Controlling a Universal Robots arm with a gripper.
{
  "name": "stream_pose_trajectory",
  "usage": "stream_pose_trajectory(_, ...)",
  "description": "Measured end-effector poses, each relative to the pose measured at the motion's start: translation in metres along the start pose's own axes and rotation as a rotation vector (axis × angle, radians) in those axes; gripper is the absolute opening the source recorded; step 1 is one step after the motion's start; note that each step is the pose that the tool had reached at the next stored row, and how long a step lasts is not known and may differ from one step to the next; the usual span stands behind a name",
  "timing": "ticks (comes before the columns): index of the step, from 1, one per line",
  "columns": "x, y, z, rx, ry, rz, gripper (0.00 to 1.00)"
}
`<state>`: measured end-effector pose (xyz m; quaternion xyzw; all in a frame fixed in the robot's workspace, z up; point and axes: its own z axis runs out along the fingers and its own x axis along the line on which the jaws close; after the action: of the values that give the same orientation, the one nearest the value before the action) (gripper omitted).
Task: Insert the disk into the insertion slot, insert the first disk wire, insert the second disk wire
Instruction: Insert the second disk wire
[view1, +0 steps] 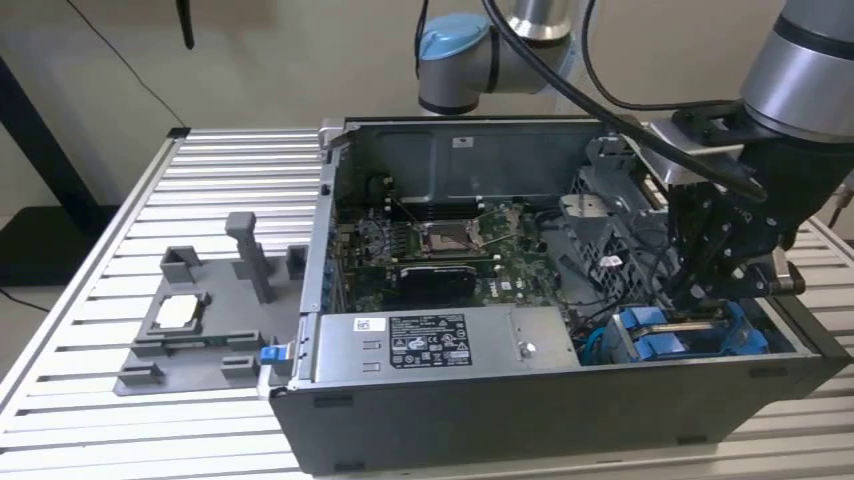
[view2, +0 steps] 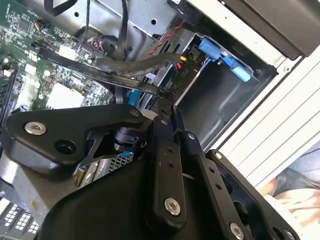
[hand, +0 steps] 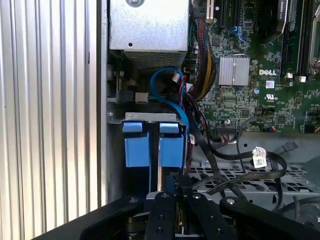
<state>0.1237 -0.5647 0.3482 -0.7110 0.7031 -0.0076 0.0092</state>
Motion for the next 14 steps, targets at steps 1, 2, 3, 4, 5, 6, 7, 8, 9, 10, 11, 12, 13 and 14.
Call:
stream_pose_trajectory(1,-0.0001,0.0000,0.0004,0.0013,-0.0002,0.000,0.16)
stream_pose_trajectory(2,-0.0001,0.0000,0.0007,0.0041,-0.0001,0.000,0.16)
stream_pose_trajectory(3,-0.0002,0.0001,0.0012,0.0078,-0.0001,0.000,0.16)
stream_pose_trajectory(4,-0.0003,0.0001,0.0016,0.0116,-0.0001,0.000,0.16)
stream_pose_trajectory(5,-0.0004,0.0000,0.0019,0.0134,0.0000,0.000,0.16)
stream_pose_trajectory(6,-0.0005,0.0000,0.0023,0.0136,0.0000,0.001,0.16)
stream_pose_trajectory(7,-0.0006,0.0000,0.0026,0.0139,0.0001,0.002,0.16)
stream_pose_trajectory(8,-0.0007,0.0001,0.0029,0.0142,0.0002,0.003,0.16)
stream_pose_trajectory(9,-0.0008,0.0001,0.0032,0.0145,0.0001,0.003,0.16)
stream_pose_trajectory(10,-0.0010,0.0001,0.0034,0.0146,0.0001,0.004,0.16)
stream_pose_trajectory(11,-0.0014,0.0001,0.0035,0.0146,0.0003,0.005,0.16)
stream_pose_trajectory(12,-0.0018,0.0001,0.0036,0.0147,0.0003,0.005,0.16)
stream_pose_trajectory(13,-0.0023,0.0001,0.0039,0.0149,0.0003,0.006,0.16)
stream_pose_trajectory(14,-0.0028,0.0001,0.0041,0.0150,0.0002,0.006,0.16)
